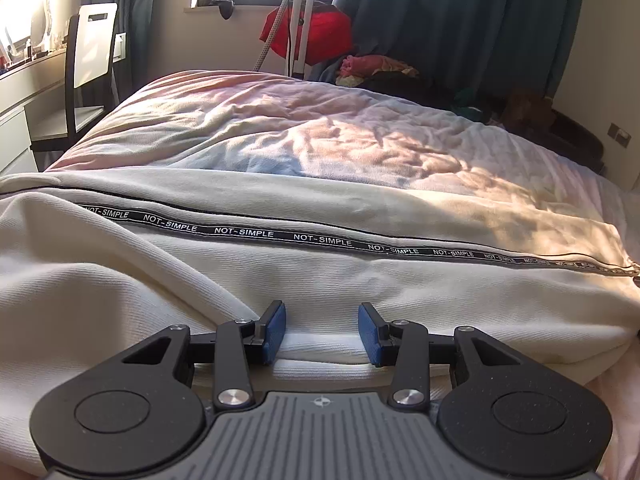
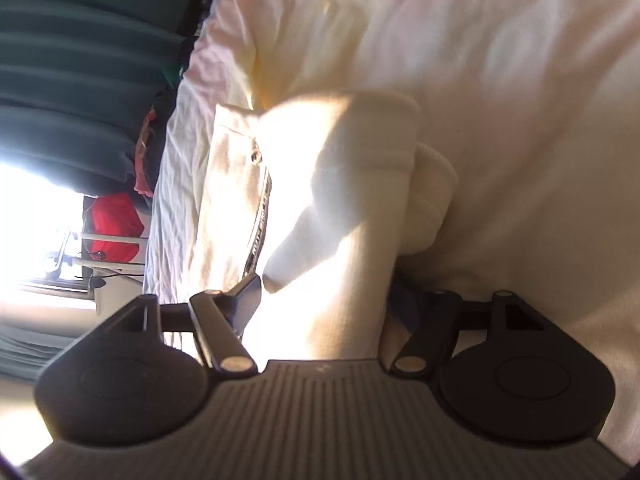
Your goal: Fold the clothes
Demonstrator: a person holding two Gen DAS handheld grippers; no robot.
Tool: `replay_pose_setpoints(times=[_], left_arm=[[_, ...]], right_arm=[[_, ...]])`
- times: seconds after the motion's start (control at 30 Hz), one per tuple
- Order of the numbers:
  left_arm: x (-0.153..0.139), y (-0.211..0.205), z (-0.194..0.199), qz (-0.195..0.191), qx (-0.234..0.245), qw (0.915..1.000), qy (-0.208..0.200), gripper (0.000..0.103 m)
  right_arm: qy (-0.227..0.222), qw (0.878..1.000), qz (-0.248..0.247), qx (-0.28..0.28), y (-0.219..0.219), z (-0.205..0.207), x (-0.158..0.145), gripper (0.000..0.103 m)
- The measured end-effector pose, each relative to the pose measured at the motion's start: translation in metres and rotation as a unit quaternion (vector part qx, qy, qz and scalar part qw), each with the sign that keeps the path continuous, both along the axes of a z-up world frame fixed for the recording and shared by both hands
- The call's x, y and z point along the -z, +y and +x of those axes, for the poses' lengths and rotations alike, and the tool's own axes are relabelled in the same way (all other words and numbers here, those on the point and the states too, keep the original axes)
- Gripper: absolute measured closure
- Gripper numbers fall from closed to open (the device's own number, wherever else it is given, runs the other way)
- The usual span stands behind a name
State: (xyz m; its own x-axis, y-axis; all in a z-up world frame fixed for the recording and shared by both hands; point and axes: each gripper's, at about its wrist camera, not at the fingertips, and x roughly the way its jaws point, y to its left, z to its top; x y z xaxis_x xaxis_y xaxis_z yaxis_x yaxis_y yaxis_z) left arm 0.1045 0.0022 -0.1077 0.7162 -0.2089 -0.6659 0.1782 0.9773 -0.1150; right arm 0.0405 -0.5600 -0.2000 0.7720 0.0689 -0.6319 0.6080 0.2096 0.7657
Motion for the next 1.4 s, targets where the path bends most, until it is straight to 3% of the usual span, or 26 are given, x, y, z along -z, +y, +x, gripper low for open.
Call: replay_pose_setpoints(times=[0.13,0.3,0.4,0.57,0.63,0.77,0.8,0.93,0.97,1.17,1.27,1.4], left_arm=[[0.001,-0.003,-0.001,0.007,0.002,1.0000,-0.004,0.060],[0.001,-0.003,-0.001,0.008,0.004,1.0000,-0.004,0.060],[0.002,-0.003,0.000,0.007,0.002,1.0000,-0.002,0.059],[0.003,-0.004,0.000,0.009,0.003,0.9999,-0.005,0.059],[0.003,-0.003,0.000,0.008,0.002,1.0000,-0.004,0.059],[0.004,-0.004,0.001,0.007,0.002,1.0000,-0.005,0.058],[0.004,-0.004,0.001,0.008,0.002,1.0000,-0.005,0.058],[0.004,-0.006,0.001,0.013,0.006,0.9999,-0.006,0.054],[0.004,-0.006,0.001,0.012,0.007,0.9999,-0.005,0.052],[0.001,-0.008,0.001,0.015,0.012,0.9998,-0.005,0.046],[-0.003,-0.007,-0.001,0.009,0.012,0.9999,-0.004,0.039],[-0.015,-0.006,-0.007,0.023,0.008,0.9994,-0.024,0.027]], right_arm=[[-0.021,1.000,-0.019,-0.003,0.002,0.002,-0.010,0.029],[-0.175,0.984,-0.036,0.014,0.005,-0.016,-0.036,0.028],[-0.156,0.986,-0.049,-0.002,0.005,-0.012,-0.037,0.029],[-0.022,0.999,-0.010,-0.028,0.004,0.006,0.002,0.032],[-0.023,0.999,-0.009,-0.026,0.003,0.008,0.006,0.030],[-0.050,0.997,-0.051,-0.033,0.010,0.011,-0.011,0.030],[-0.061,0.995,-0.066,-0.037,0.012,0.013,-0.016,0.034],[-0.043,0.985,-0.158,-0.056,0.029,0.022,-0.039,0.082],[-0.038,0.981,-0.181,-0.061,0.033,0.024,-0.044,0.082],[-0.023,0.944,-0.317,-0.086,0.067,0.036,-0.081,0.084],[-0.056,0.902,-0.408,-0.128,0.120,0.035,-0.092,0.084],[-0.101,0.826,-0.523,-0.184,0.194,0.034,-0.106,0.084]])
